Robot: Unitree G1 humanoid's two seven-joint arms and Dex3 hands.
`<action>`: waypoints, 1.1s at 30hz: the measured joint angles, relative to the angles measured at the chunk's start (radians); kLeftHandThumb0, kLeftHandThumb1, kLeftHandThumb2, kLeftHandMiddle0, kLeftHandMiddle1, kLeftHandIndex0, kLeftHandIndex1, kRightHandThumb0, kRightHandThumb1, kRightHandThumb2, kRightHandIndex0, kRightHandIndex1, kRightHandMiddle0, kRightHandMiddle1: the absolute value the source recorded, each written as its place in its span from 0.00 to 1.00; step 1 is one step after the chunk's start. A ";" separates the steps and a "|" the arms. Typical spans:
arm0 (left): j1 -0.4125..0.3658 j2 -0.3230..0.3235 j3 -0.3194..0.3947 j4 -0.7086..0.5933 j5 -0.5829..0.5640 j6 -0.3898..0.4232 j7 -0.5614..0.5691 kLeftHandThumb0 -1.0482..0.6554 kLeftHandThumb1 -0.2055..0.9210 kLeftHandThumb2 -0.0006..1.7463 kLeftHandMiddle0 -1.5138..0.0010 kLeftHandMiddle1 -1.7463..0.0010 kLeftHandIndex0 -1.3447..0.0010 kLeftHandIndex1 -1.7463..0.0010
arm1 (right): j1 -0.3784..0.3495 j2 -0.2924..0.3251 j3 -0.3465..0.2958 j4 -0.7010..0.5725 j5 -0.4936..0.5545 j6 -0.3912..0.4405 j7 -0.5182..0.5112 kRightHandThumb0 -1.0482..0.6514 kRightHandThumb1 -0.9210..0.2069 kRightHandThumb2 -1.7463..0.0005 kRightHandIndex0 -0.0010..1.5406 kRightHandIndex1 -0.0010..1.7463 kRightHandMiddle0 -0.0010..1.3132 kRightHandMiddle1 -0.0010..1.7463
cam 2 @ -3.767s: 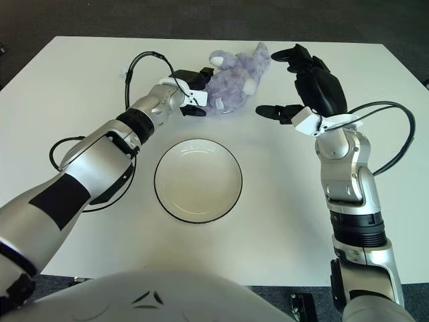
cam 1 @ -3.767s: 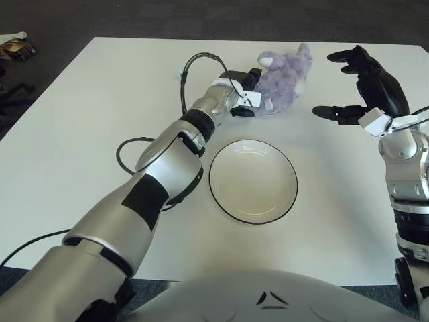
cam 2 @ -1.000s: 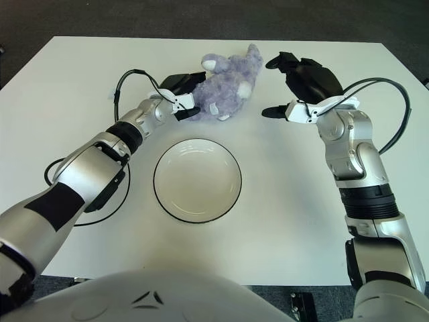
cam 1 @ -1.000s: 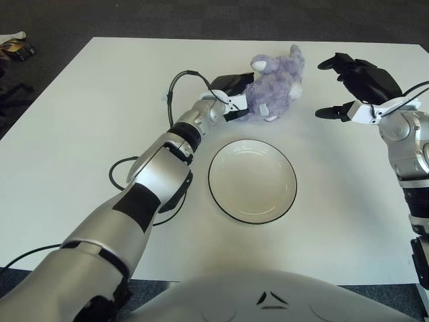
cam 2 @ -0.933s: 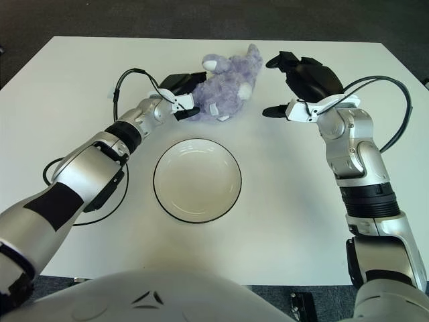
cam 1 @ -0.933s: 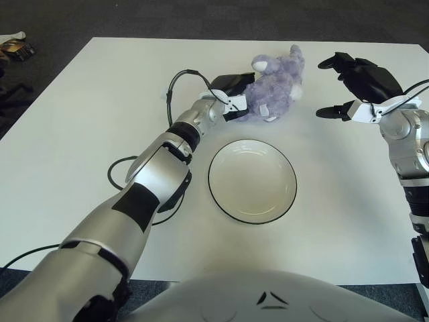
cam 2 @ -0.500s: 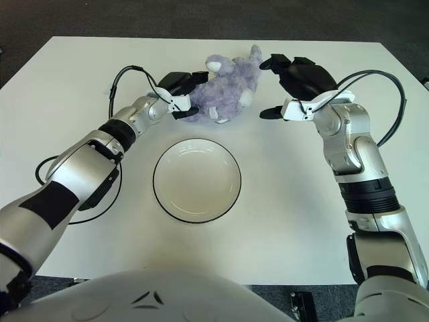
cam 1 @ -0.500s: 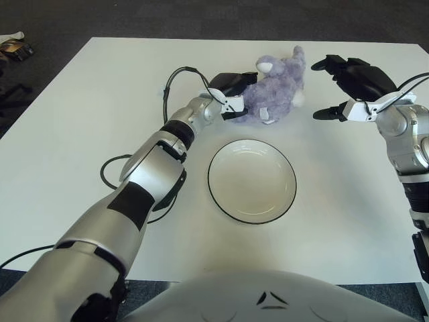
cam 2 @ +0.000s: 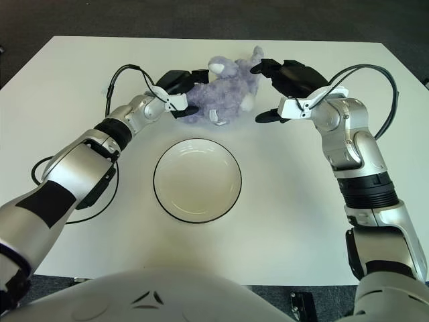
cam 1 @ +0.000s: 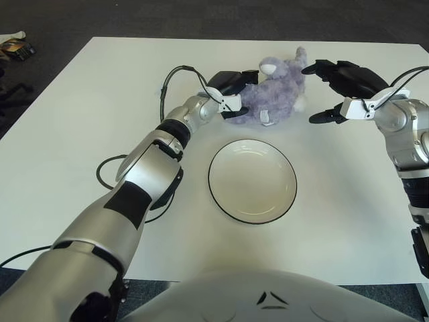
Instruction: Put the doll into the plate.
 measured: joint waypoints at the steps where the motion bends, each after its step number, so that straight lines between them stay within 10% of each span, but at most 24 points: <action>1: 0.000 0.003 -0.001 0.000 0.001 -0.005 -0.002 0.61 0.32 0.84 0.49 0.07 0.62 0.00 | -0.002 0.001 0.003 0.000 0.001 0.001 0.007 0.04 0.30 0.70 0.02 0.46 0.00 0.26; 22: 0.000 0.043 -0.004 -0.018 -0.001 -0.060 -0.093 0.62 0.18 0.93 0.41 0.10 0.52 0.00 | -0.036 0.010 0.039 0.024 0.000 0.000 0.041 0.06 0.33 0.68 0.00 0.29 0.00 0.23; 33: -0.001 0.049 0.014 -0.054 -0.032 -0.047 -0.217 0.62 0.14 0.95 0.39 0.11 0.49 0.00 | -0.086 0.026 0.056 0.149 0.011 -0.042 0.028 0.16 0.49 0.56 0.00 0.03 0.00 0.21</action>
